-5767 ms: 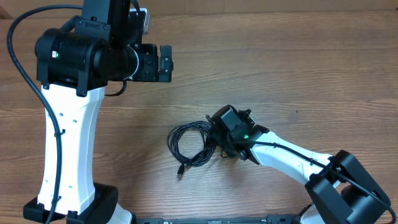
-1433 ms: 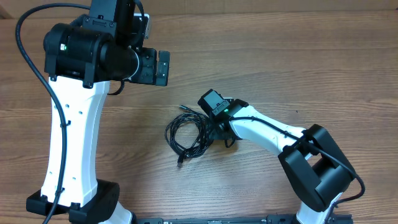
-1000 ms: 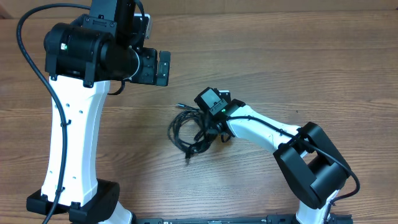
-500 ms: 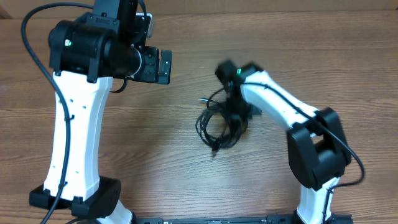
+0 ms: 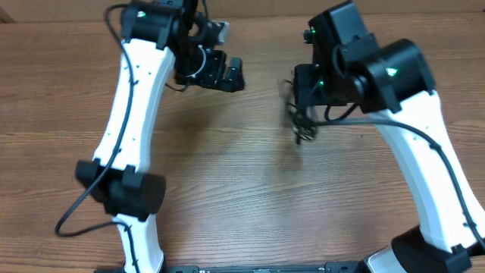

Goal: Untangle cables
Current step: 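Lift the cables with the right gripper toward the left gripper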

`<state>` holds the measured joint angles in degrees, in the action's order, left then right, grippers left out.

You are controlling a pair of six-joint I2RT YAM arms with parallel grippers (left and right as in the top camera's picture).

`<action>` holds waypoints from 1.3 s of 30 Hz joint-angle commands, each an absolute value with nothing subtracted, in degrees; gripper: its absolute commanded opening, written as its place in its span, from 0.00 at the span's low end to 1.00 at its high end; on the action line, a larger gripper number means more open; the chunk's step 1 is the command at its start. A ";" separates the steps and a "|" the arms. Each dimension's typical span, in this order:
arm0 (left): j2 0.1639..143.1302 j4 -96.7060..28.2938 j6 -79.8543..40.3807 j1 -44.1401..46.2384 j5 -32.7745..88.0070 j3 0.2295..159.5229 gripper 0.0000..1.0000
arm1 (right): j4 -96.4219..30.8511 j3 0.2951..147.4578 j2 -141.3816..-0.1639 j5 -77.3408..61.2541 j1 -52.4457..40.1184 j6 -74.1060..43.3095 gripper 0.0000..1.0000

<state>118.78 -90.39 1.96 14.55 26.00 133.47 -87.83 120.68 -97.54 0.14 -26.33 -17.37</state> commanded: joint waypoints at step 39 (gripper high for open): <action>131.37 -86.32 55.35 24.38 68.51 133.21 1.00 | -97.03 130.65 -79.48 -10.44 -26.39 -12.36 0.04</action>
<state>130.96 -86.43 51.59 23.07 67.07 133.43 -97.34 129.12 -81.43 -9.23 -26.35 -13.43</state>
